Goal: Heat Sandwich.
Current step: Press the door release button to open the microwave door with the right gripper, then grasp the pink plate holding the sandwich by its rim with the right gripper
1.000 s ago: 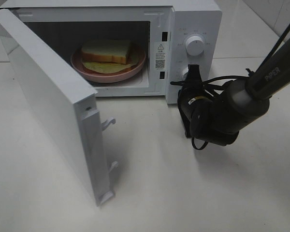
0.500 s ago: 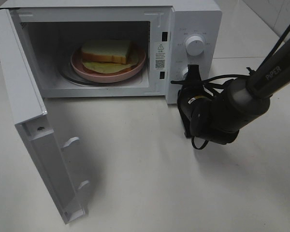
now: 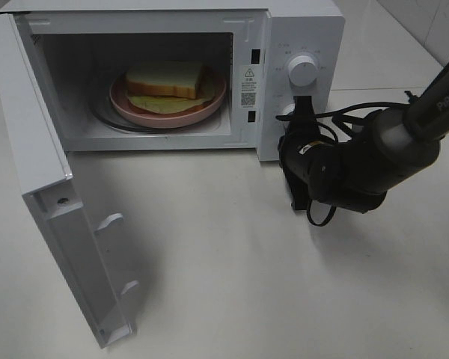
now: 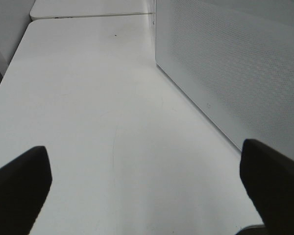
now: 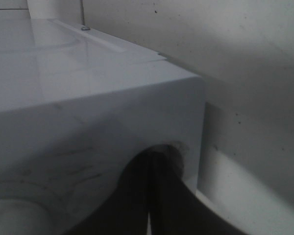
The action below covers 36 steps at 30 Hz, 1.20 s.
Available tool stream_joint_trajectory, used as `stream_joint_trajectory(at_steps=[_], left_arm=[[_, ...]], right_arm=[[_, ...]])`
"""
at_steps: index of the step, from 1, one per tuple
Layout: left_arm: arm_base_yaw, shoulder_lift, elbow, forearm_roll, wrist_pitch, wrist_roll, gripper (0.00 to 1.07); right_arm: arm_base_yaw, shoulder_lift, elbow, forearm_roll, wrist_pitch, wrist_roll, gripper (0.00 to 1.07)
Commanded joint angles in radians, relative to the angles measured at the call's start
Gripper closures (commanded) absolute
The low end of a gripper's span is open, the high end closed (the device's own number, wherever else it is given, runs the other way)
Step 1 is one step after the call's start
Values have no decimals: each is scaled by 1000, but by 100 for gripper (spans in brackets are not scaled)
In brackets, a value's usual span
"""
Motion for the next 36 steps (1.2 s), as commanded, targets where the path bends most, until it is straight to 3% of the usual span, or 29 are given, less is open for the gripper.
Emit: stream_joint_trajectory(at_steps=[1, 14, 21, 28, 36], left_arm=[[3, -23, 3, -8, 0, -5, 5], [3, -23, 3, -8, 0, -5, 5], [3, -23, 3, -8, 0, -5, 5], [3, -23, 3, -8, 0, -5, 5], [3, -23, 3, -8, 0, -5, 5]], right_arm=[[-5, -38, 18, -51, -8, 20, 105], [-5, -144, 158, -95, 83, 23, 105], [-5, -265, 221, -186, 207, -36, 103], [-5, -364, 221, -231, 437, -256, 103], [-5, -448, 197, -232, 703, -683, 102]])
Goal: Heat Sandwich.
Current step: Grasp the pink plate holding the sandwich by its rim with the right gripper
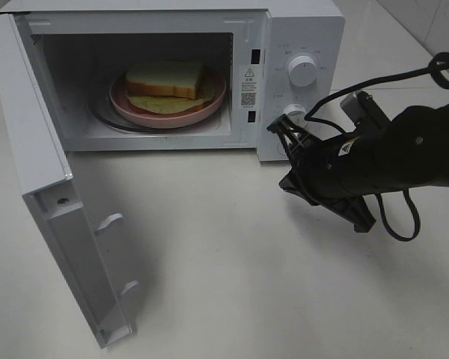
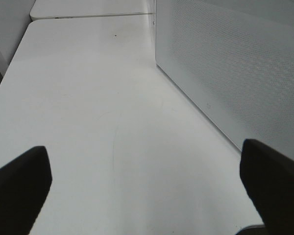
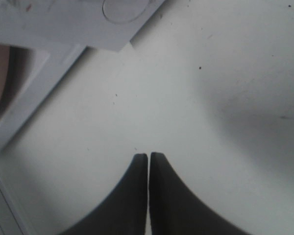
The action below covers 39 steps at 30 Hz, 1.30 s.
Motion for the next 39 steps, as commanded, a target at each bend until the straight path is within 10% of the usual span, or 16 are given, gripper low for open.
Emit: stream_joint_trajectory(at_steps=[1, 26, 39], left_arm=[[3, -23, 3, -8, 0, -5, 5], [3, -23, 3, -8, 0, -5, 5], [3, -23, 3, -8, 0, -5, 5]], right_arm=[[-4, -28, -18, -13, 92, -146, 102], [-4, -41, -346, -117, 899, -1347, 98], [-4, -41, -366, -241, 985, -1913, 98]])
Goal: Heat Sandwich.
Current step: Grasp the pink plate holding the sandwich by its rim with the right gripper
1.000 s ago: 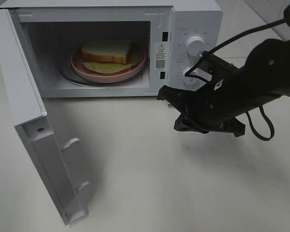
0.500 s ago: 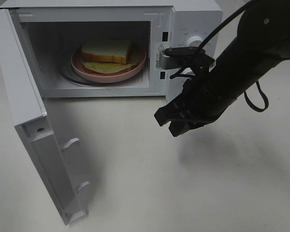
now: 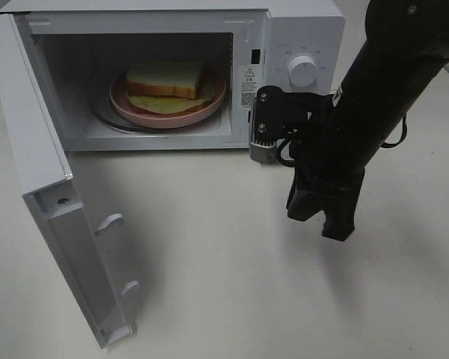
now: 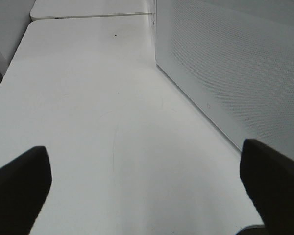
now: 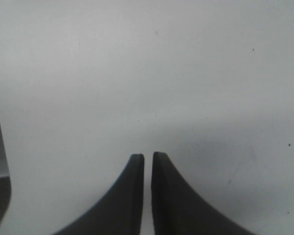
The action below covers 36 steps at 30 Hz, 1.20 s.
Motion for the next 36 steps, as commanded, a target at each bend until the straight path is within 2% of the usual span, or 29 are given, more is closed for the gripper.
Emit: stream_joint_trajectory(at_steps=[1, 4, 9, 12, 13, 14, 17, 18, 19, 20, 27, 29, 31, 36], left_arm=[[3, -23, 3, -8, 0, -5, 5], [3, -23, 3, -8, 0, -5, 5], [3, -23, 3, -8, 0, -5, 5], [3, -23, 3, -8, 0, -5, 5], [3, -23, 3, -8, 0, -5, 5], [3, -23, 3, -8, 0, -5, 5], [3, -23, 3, -8, 0, -5, 5], [3, -23, 3, -8, 0, -5, 5], [3, -23, 3, -8, 0, -5, 5], [3, -23, 3, -8, 0, -5, 5], [3, -23, 3, -8, 0, -5, 5], [3, -23, 3, -8, 0, -5, 5], [3, -23, 3, -8, 0, -5, 5], [3, -23, 3, -8, 0, -5, 5]], right_arm=[[-4, -8, -5, -40, 21, -166, 98], [-4, -8, -5, -55, 18, -239, 97], [-4, -8, -5, -57, 5, -272, 86], [-4, -8, -5, -57, -26, -236, 63], [-4, -8, -5, -57, -26, -236, 63], [-4, -8, -5, -57, -48, -200, 47], [-4, -8, -5, -57, -57, -160, 25], [-4, -8, -5, -57, -57, -160, 25], [-4, -8, -5, -56, -60, -158, 14], [-4, -8, -5, -56, -70, -158, 11], [8, -8, -8, -97, -107, -162, 10], [39, -8, -23, -179, -130, -155, 11], [50, -8, -34, -193, -138, -154, 11], [80, -5, -125, -258, -158, -155, 12]])
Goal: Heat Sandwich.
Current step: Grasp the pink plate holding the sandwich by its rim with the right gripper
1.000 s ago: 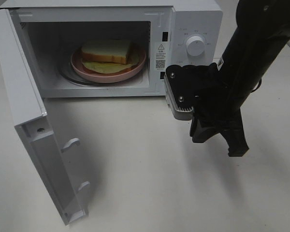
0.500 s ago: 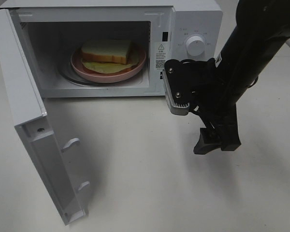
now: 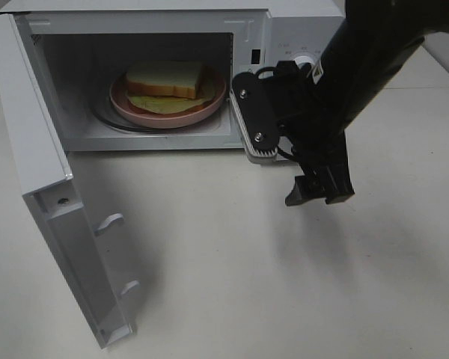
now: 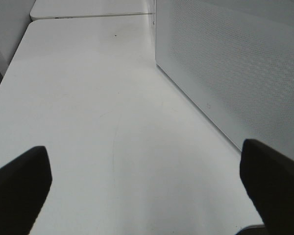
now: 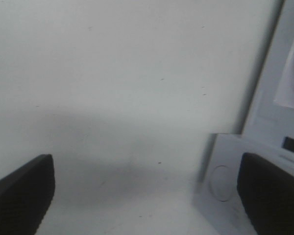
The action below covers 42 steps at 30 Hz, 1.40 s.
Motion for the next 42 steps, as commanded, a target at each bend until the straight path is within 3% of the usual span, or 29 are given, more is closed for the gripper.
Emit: stream_joint_trajectory(at_steps=[1, 12, 42], left_arm=[[3, -23, 3, -8, 0, -5, 5], [3, -23, 3, -8, 0, -5, 5], [3, -23, 3, -8, 0, -5, 5]], right_arm=[[11, -1, -55, -38, -13, 5, 12], [51, 108, -191, -99, -55, 5, 14], [51, 492, -563, -98, -107, 25, 19]])
